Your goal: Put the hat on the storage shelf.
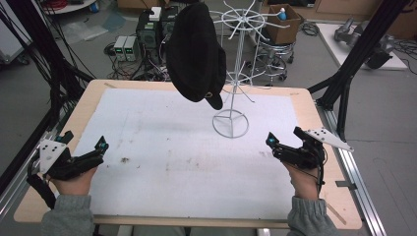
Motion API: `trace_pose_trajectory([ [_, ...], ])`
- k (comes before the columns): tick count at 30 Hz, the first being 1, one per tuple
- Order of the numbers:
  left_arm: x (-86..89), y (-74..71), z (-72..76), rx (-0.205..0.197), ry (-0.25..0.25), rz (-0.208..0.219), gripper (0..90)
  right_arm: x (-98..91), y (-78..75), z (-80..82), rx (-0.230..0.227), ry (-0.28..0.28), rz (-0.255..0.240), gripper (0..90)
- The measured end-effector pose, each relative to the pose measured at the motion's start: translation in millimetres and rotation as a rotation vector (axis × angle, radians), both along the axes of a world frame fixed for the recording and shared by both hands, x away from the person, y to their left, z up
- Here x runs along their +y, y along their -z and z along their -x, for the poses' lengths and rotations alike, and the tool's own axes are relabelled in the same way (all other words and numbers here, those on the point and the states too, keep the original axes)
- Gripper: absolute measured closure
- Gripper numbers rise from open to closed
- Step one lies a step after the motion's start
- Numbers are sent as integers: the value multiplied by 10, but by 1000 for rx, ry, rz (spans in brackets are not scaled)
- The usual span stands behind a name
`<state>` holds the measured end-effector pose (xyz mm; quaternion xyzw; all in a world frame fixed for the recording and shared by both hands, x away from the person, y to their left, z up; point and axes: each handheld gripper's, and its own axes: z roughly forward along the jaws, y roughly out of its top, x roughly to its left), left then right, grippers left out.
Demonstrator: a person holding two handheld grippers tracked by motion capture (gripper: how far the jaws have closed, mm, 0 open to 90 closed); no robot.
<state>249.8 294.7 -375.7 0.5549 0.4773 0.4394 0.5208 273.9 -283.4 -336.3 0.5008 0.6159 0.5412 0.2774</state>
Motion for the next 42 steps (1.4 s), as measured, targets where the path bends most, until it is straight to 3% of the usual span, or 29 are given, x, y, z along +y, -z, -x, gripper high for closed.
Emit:
trace_pose_trajectory([
  [42, -29, 0, -11, 7, 17, -11, 17, 41, -2, -2, -9, -25, 11, 6],
])
